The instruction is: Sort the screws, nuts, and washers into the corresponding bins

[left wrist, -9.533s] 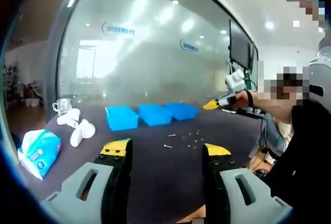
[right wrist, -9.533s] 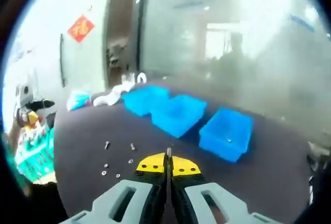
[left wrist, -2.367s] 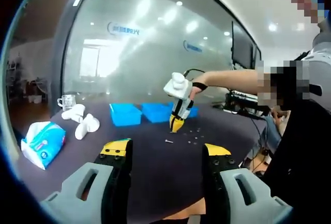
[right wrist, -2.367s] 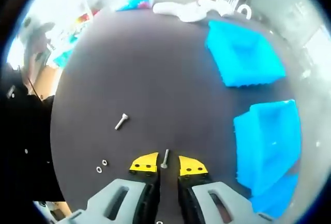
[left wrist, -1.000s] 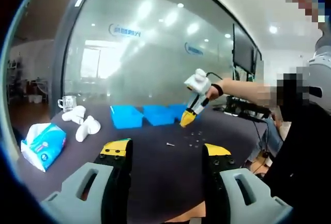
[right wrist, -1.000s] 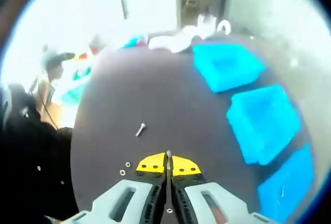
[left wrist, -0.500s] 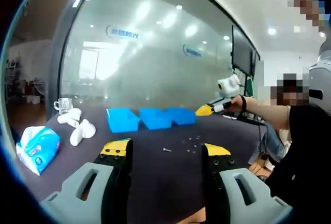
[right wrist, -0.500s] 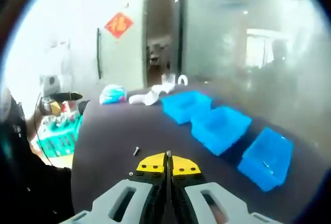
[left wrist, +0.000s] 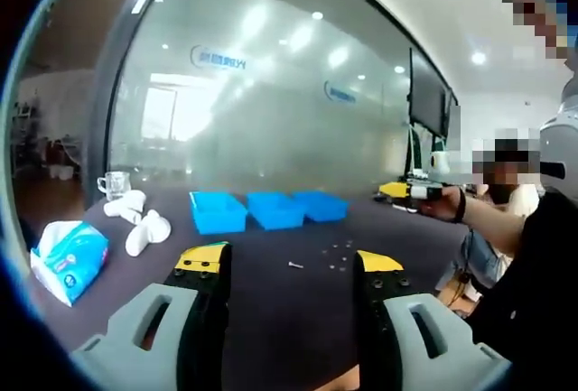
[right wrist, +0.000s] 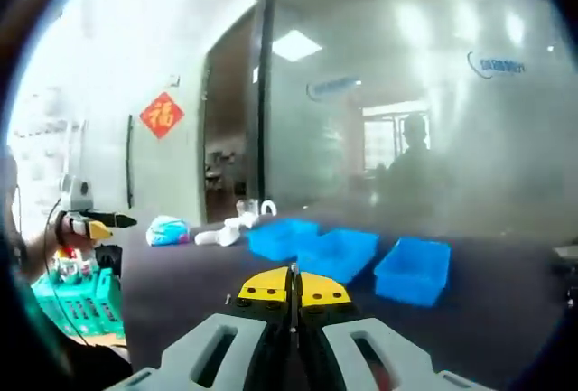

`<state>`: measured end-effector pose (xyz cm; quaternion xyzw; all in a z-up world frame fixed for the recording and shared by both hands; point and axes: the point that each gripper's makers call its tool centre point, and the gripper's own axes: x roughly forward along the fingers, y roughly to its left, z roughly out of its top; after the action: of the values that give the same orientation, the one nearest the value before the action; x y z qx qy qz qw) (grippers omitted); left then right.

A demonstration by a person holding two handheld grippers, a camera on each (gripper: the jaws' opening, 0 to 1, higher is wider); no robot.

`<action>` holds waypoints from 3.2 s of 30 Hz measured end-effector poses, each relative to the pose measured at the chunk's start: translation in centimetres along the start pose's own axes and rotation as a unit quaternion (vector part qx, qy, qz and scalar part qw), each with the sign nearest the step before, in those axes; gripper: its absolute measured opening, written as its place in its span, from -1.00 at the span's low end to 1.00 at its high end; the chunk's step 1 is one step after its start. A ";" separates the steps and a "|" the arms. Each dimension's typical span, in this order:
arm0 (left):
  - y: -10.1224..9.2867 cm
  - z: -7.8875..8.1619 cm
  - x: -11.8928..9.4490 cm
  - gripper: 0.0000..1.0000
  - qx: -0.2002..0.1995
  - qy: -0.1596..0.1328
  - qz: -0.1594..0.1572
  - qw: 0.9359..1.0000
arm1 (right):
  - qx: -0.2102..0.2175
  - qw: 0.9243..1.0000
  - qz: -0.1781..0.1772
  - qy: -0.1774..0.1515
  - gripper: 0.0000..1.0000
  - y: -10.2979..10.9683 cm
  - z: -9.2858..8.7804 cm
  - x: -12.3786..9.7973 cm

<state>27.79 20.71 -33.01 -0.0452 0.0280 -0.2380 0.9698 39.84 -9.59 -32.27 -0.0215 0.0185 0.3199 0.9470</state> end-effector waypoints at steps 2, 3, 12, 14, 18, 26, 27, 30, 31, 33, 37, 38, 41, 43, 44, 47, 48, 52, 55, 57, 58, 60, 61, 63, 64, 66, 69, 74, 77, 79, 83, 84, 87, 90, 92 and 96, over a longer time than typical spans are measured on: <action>0.0 0.0 0.0 0.05 0.002 0.001 0.000 1.000 | -0.001 1.000 -0.017 -0.013 -1.00 -0.5 0.2 -0.4; 0.0 0.0 -0.1 0.05 0.002 0.000 -0.001 1.000 | 0.000 1.000 -0.023 -0.015 -1.00 -0.7 0.2 -0.6; -0.6 0.1 0.2 0.05 0.004 -0.001 -0.008 1.000 | 0.019 0.995 -0.091 -0.030 -1.00 -4.8 1.1 -0.5; -0.7 0.2 0.1 0.05 0.005 -0.003 -0.008 1.000 | 0.018 0.994 -0.102 -0.031 -1.00 -5.8 1.3 -0.2; -0.7 0.0 0.2 0.05 0.002 -0.002 -0.007 1.000 | 0.016 0.992 -0.124 -0.033 -1.00 -7.8 1.8 1.0; -0.9 -0.5 0.1 0.05 0.003 0.004 -0.009 1.000 | 0.002 0.989 -0.145 -0.025 -1.00 -11.0 2.2 4.7; -0.9 -0.4 0.1 0.05 0.003 0.003 -0.008 1.000 | 0.002 0.989 -0.148 -0.023 -1.00 -11.4 2.2 5.3; -0.8 -0.3 -0.1 0.05 0.002 0.000 -0.005 1.000 | 0.001 0.987 -0.159 -0.015 -1.00 -12.9 1.9 7.0; -0.8 -0.3 -0.2 0.05 0.002 -0.001 -0.005 1.000 | 0.001 0.986 -0.166 -0.012 -1.00 -13.4 1.7 7.4; -0.6 -0.3 -0.3 0.05 0.003 -0.001 -0.003 1.000 | 0.005 0.985 -0.170 -0.007 -1.00 -14.4 1.4 8.5; -0.2 -0.3 -0.4 0.05 0.003 0.001 0.001 1.000 | 0.007 0.984 -0.179 0.004 -1.00 -15.4 1.0 10.4; -0.1 -0.3 -0.3 0.05 0.003 0.000 0.002 1.000 | 0.005 0.984 -0.180 0.006 -1.00 -15.6 0.9 10.9; -0.1 -0.2 -0.3 0.05 0.003 0.001 0.001 1.000 | -0.005 0.982 -0.189 0.019 -1.00 -16.3 0.4 12.3; 0.0 -0.1 -0.3 0.05 0.004 0.001 0.001 1.000 | -0.004 0.982 -0.189 0.027 -1.00 -16.8 0.2 13.3; 0.0 -0.1 -0.2 0.05 0.004 0.000 0.001 1.000 | -0.004 0.981 -0.190 0.028 -1.00 -17.0 0.2 13.7; 0.1 -0.1 -0.2 0.05 0.002 0.001 0.003 1.000 | 0.003 0.980 -0.196 0.033 -1.00 -17.7 0.2 14.7; 0.1 -0.1 -0.2 0.05 0.002 0.002 0.003 1.000 | 0.006 0.979 -0.198 0.036 -1.00 -17.9 0.2 15.1; 0.1 -0.2 -0.3 0.05 0.003 0.003 0.006 1.000 | 0.004 0.980 -0.196 0.042 -1.00 -17.9 0.1 16.0; 0.2 -0.1 -0.4 0.05 0.003 0.003 0.009 1.000 | 0.005 0.980 -0.195 0.047 -1.00 -18.1 -0.2 16.3; 0.3 -0.1 -0.4 0.05 0.003 0.002 0.009 1.000 | 0.005 0.980 -0.193 0.049 -1.00 -18.2 -0.3 16.5; 0.3 -0.1 -0.5 0.05 0.003 0.002 0.009 1.000 | 0.005 0.980 -0.191 0.049 -1.00 -18.1 -0.3 16.5; 0.2 -0.2 -0.4 0.05 0.002 0.003 0.009 1.000 | 0.004 0.981 -0.188 0.048 -0.99 -18.0 -0.4 16.5; 0.2 -0.2 -0.4 0.05 0.002 0.004 0.009 1.000 | -0.001 0.981 -0.189 0.047 -0.94 -18.0 -0.4 16.5; 0.2 -0.2 -0.3 0.05 0.002 0.004 0.008 1.000 | -0.014 0.981 -0.190 0.044 -0.76 -18.0 -0.2 16.4; 0.2 -0.2 -0.3 0.05 0.002 0.003 0.008 1.000 | -0.014 0.981 -0.188 0.041 -0.66 -18.0 -0.1 16.4; 0.1 -0.1 -0.3 0.05 0.002 0.002 0.007 1.000 | -0.014 0.982 -0.186 0.038 -0.61 -17.8 0.1 16.2; 0.0 -0.1 -0.2 0.06 0.003 0.001 0.006 1.000 | -0.013 0.982 -0.183 0.033 -0.59 -17.6 0.3 15.9; -0.1 0.0 -0.3 0.06 0.004 0.000 0.005 1.000 | -0.009 0.985 -0.168 0.027 -0.52 -16.2 0.4 14.8; -0.1 0.1 -0.3 0.06 0.003 -0.001 0.005 1.000 | -0.010 0.987 -0.159 0.023 -0.49 -15.2 0.4 13.8; -0.1 0.1 -0.3 0.06 0.004 -0.002 0.006 1.000 | -0.007 0.988 -0.151 0.018 -0.48 -14.5 0.5 13.1; -0.1 0.1 -0.1 0.06 0.003 -0.004 0.003 1.000 | -0.003 0.991 -0.131 0.007 -0.44 -12.3 0.8 11.0; -0.1 0.1 -0.1 0.06 0.003 -0.005 0.002 1.000 | 0.000 0.992 -0.125 0.001 -0.44 -11.7 1.0 10.3; -0.2 0.2 0.1 0.06 0.004 -0.006 0.000 1.000 | 0.023 0.996 -0.086 -0.013 -0.37 -8.8 1.1 8.3; -0.3 0.2 0.3 0.06 0.002 -0.008 -0.002 1.000 | 0.021 0.997 -0.079 -0.014 -0.35 -7.2 0.7 6.5; -0.4 0.2 0.4 0.06 0.003 -0.008 -0.004 1.000 | 0.020 0.997 -0.069 -0.012 -0.34 -5.9 0.4 5.3; -0.6 0.3 0.5 0.06 0.004 -0.008 -0.008 1.000 | 0.017 0.999 -0.049 -0.013 -0.30 -3.8 0.2 3.2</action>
<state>27.98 19.94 -32.71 -0.0432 0.0184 -0.2457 0.9682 44.70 -10.72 -32.11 -0.0019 0.0102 0.2732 0.9619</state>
